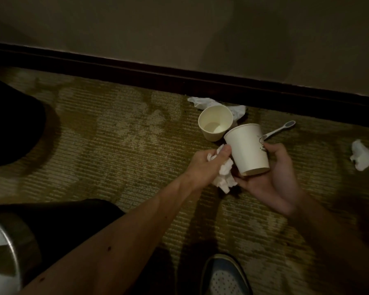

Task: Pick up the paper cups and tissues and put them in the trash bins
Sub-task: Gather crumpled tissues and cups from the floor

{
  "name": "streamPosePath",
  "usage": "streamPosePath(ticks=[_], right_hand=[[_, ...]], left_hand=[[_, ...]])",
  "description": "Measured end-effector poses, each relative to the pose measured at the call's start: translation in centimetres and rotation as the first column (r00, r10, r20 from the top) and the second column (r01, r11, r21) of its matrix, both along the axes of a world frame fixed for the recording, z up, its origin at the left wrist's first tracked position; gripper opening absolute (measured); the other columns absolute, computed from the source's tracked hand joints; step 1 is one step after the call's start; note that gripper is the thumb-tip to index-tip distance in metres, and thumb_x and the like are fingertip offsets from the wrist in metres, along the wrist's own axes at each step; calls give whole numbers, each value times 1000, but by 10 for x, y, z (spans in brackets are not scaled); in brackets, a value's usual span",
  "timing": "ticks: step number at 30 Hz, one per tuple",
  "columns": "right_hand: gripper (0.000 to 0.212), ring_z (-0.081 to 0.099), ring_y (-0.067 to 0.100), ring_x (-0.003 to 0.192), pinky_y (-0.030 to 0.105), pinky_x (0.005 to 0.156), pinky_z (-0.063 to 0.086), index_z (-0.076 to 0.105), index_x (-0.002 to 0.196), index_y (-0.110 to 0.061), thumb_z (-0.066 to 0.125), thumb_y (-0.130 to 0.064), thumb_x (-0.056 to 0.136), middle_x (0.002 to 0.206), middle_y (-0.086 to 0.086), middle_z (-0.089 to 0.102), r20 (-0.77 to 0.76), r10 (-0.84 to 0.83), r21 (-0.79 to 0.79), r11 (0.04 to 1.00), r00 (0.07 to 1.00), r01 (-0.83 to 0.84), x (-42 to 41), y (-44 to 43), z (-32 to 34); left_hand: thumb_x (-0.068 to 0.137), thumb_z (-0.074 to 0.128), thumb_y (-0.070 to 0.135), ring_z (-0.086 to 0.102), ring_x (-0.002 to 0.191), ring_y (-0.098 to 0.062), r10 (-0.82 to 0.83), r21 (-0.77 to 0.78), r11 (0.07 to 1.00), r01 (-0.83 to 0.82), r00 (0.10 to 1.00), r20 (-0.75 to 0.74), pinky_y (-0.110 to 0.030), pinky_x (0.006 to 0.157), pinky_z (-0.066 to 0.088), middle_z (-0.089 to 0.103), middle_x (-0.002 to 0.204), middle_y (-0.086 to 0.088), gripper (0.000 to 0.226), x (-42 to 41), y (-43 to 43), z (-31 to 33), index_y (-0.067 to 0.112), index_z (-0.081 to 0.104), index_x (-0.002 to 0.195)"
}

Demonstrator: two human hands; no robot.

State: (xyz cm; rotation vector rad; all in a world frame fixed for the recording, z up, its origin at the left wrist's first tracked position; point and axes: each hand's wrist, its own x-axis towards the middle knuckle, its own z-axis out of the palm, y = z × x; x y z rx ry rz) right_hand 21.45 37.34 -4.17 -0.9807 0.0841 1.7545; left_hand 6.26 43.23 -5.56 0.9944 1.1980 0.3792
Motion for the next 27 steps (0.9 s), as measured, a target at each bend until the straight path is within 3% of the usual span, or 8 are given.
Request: streamPosePath(ticks=[5, 9, 13, 16, 18, 20, 25, 27], right_hand=[[60, 68, 30, 97, 44, 83, 56, 72, 110, -2, 59, -49, 74, 111, 21, 68, 41, 57, 63, 996, 998, -60, 5, 7, 5], [69, 67, 29, 89, 38, 76, 54, 66, 119, 1, 56, -51, 75, 107, 23, 67, 77, 68, 60, 996, 995, -73, 10, 10, 6], [70, 66, 27, 85, 38, 77, 51, 62, 122, 1, 54, -51, 76, 102, 21, 67, 80, 46, 34, 998, 996, -49, 10, 15, 5], [67, 66, 27, 84, 37, 75, 51, 64, 120, -1, 53, -50, 75, 101, 20, 67, 73, 39, 17, 999, 997, -40, 9, 20, 6], [65, 66, 26, 81, 36, 71, 52, 67, 116, -2, 53, -50, 75, 100, 20, 68, 77, 38, 27, 999, 996, -40, 10, 25, 8], [65, 66, 26, 80, 35, 69, 52, 67, 116, -3, 52, -51, 75, 99, 19, 68, 99, 43, 38, 998, 994, -47, 12, 29, 9], [67, 65, 27, 77, 37, 67, 49, 66, 116, -2, 52, -51, 72, 95, 19, 69, 164, 36, 20, 999, 986, -40, 16, 36, 13], [69, 65, 27, 75, 37, 66, 48, 64, 117, -2, 52, -51, 70, 94, 19, 69, 190, 30, 10, 999, 981, -33, 17, 37, 15]], left_hand=[[89, 70, 16, 68, 65, -18, -140, -277, 942, 187, 973, 181, -26, 53, 54, 71, 82, -12, 25, -26, 29, 34, -5, 63, 100], [86, 74, 15, 61, 47, -8, -299, -85, 954, 287, 924, -238, -21, 40, 46, 66, 74, -5, 17, -55, 72, 52, 10, 58, 92], [93, 66, 24, 59, 40, -7, -117, 168, 963, 210, 889, -442, -19, 36, 42, 67, 74, -9, 25, -61, 109, 49, 16, 52, 112], [98, 58, 25, 68, 61, -15, -161, 224, 932, 286, 878, -451, -30, 59, 54, 69, 92, -15, 49, -48, 124, 36, 27, 38, 143], [100, 55, 20, 66, 104, -23, -191, 276, 899, 341, 870, -454, -38, 90, 54, 60, 128, -15, 58, -38, 130, 29, 25, 29, 151], [100, 52, 14, 46, 133, -23, -236, 305, 862, 405, 853, -465, -35, 108, 41, 39, 152, -11, 59, -29, 135, 23, 21, 26, 154], [102, 44, 3, 38, 140, -23, -281, 279, 858, 432, 848, -449, -30, 113, 33, 37, 153, -12, 53, -16, 142, 13, 14, 31, 152], [102, 40, -2, 38, 139, -22, -282, 276, 864, 421, 859, -428, -14, 105, 35, 39, 151, -13, 48, -16, 143, 11, 8, 36, 149]])
